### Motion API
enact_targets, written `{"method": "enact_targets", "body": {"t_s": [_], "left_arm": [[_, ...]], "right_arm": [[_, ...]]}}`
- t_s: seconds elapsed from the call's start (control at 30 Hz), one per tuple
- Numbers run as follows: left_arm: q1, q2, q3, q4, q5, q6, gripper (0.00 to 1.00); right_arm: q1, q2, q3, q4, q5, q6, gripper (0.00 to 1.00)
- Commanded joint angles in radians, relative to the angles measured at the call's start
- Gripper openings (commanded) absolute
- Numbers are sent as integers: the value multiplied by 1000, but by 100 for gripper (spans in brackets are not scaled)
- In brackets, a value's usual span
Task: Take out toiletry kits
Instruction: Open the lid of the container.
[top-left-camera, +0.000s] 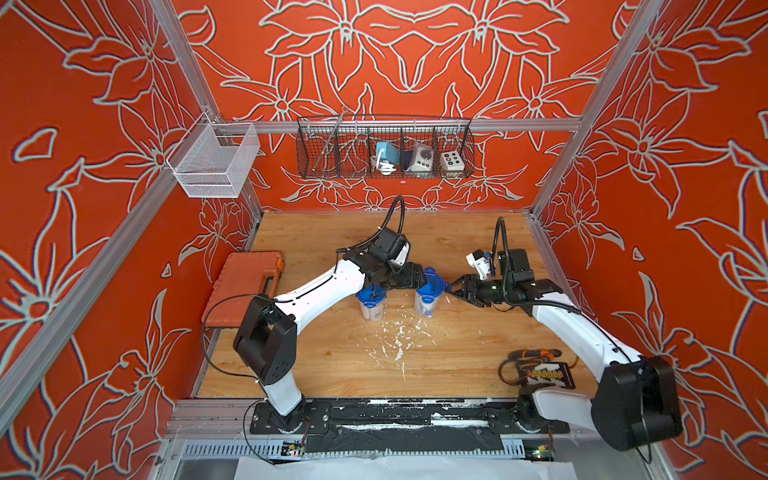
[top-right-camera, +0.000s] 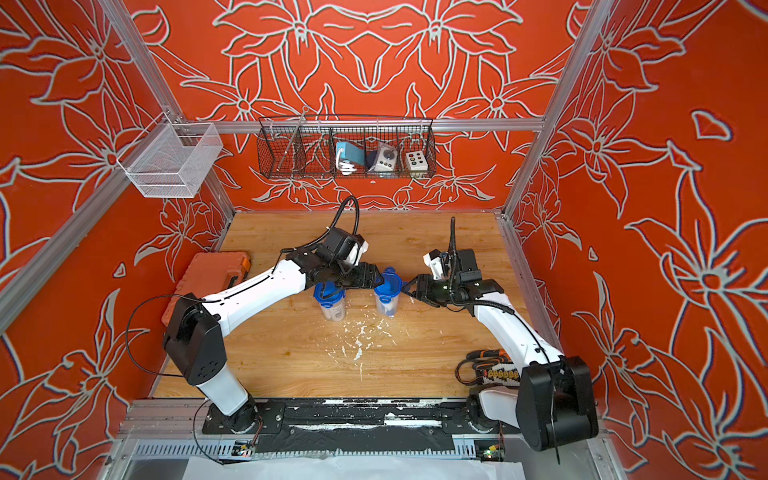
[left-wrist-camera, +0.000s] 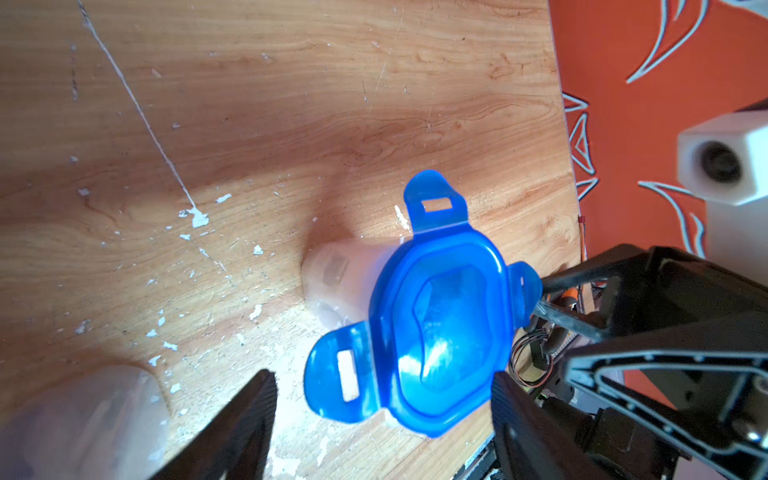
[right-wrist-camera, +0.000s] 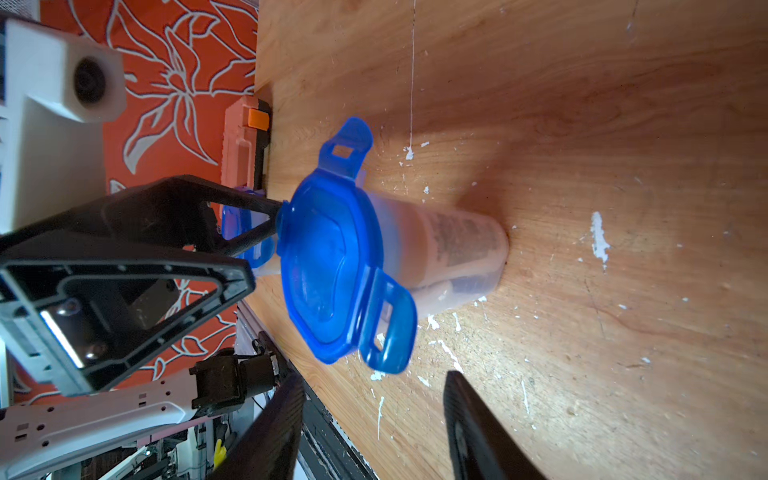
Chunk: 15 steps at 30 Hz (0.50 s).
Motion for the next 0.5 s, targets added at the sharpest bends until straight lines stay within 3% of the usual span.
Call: {"method": "enact_targets", "body": {"t_s": [0.0,0.37,0.47], "left_arm": [[-1,-32,3,39,36,-8,77],[2,-78,-18,11,20,18,74],[2,-91,-31,7,13,21,74]], "right_arm": [[-5,10,11,60,-17,-35,52],[-5,68,21,139,-56,4,16],[-5,48,12,138,-59,16,10]]}}
